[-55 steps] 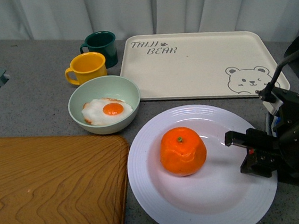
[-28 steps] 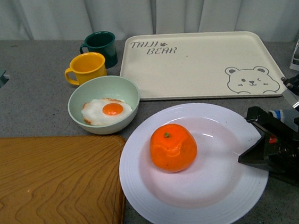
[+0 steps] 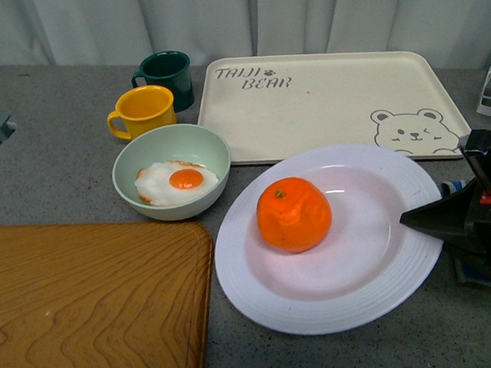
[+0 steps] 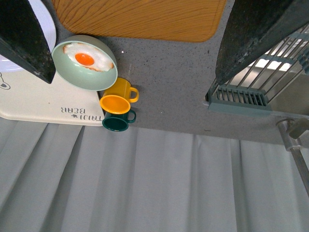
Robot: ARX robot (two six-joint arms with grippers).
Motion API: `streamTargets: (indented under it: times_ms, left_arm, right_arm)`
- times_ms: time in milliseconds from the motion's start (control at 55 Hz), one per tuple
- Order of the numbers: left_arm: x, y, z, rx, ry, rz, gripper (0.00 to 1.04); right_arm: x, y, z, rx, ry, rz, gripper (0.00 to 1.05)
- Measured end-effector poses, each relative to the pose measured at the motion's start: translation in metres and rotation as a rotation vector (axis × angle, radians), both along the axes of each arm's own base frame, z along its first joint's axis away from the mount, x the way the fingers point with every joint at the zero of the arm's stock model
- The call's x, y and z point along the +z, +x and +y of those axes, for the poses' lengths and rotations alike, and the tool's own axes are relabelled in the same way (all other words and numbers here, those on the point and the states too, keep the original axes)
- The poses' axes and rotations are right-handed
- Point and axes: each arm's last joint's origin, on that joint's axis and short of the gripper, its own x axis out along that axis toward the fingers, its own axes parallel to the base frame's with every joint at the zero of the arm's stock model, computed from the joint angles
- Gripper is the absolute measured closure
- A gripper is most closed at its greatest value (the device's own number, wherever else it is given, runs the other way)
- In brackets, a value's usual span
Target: Place orange and plate with both arms
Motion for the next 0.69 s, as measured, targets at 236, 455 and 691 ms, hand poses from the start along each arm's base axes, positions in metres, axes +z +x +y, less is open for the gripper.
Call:
streamTargets:
  times_ms: [236, 455, 691]
  left_arm:
    - [0.000, 0.000, 0.000, 0.000, 0.000, 0.000, 0.07]
    - [0.000, 0.000, 0.000, 0.000, 0.000, 0.000, 0.07]
    - [0.000, 0.000, 0.000, 0.000, 0.000, 0.000, 0.07]
  right_arm:
    - [0.015, 0.002, -0.008, -0.023, 0.085, -0.145, 1.03]
    - [0.026, 0.026, -0.013, -0.046, 0.136, -0.218, 1.04]
    - [0.018, 0.116, -0.010, -0.081, 0.184, -0.221, 1.04]
